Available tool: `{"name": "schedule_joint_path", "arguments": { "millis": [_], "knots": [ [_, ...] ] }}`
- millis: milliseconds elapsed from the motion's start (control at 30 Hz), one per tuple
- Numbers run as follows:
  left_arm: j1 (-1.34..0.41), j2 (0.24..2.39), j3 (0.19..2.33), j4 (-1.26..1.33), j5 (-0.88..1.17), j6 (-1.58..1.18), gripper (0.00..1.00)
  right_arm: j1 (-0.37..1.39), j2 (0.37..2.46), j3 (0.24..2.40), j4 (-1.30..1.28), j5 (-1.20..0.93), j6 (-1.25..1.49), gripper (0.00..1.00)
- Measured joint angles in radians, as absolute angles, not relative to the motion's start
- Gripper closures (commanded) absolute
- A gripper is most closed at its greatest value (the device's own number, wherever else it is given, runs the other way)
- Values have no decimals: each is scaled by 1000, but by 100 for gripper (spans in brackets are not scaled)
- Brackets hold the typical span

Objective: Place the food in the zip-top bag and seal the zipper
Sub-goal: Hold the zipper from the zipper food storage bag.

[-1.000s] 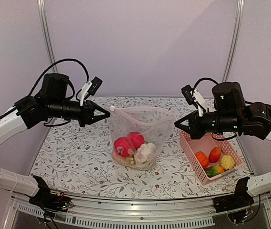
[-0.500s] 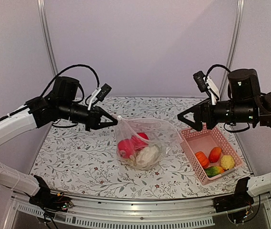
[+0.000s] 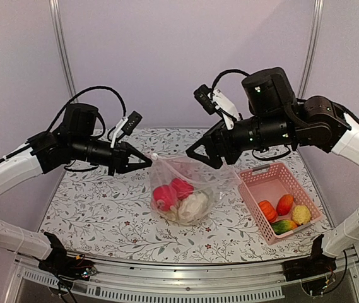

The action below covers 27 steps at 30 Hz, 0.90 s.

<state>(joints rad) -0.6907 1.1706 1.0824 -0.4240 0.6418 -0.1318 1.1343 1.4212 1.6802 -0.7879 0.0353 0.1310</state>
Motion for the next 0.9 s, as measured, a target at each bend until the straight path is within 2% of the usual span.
{"name": "schedule_joint_path", "arguments": {
  "millis": [333,700,900],
  "knots": [
    [-691,1170,1080,-424,646,-137,100,1179,1614,1768,-762,-15,90,46],
    [-691,1170,1080,-424,667,-143,100,1185,1713,1835,-755,-14,67,57],
    [-691,1170,1080,-424,673,-143,100,1186,1744,1872,-756,-14,60,68]
  ]
}}
